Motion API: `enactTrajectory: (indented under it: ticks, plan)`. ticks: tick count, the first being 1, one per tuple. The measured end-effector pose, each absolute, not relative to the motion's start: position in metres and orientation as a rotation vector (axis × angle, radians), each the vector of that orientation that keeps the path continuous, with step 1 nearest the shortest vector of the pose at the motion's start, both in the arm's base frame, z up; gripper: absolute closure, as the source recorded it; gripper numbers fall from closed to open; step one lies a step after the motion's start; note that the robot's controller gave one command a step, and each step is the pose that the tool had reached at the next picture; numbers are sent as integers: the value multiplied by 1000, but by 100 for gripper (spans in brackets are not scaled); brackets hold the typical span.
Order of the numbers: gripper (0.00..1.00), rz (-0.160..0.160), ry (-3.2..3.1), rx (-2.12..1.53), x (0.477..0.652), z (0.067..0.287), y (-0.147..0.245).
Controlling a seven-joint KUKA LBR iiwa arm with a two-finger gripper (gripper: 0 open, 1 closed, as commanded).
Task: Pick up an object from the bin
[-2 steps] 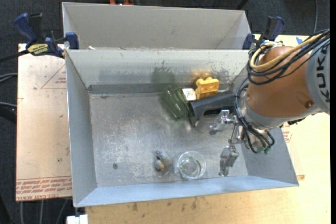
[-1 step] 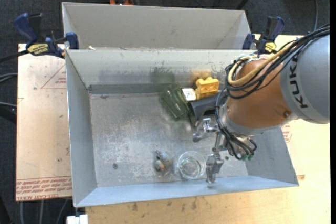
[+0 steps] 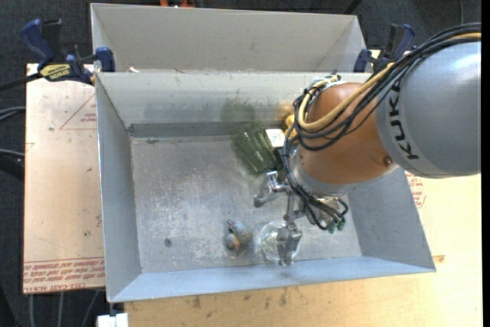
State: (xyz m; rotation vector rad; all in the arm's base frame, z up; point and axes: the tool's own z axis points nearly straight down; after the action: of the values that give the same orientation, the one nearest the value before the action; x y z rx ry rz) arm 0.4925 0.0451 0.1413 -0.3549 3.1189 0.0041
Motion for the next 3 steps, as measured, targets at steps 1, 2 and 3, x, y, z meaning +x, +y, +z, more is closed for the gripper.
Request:
enactTrajectory:
  ticks: [1, 2, 3]
  plan:
    - [0, 2, 3087, -581, 486, 133, 33]
    - [0, 1, 3072, -613, 505, 75, 35]
    - [100, 2, 2983, -952, 498, 73, 27]
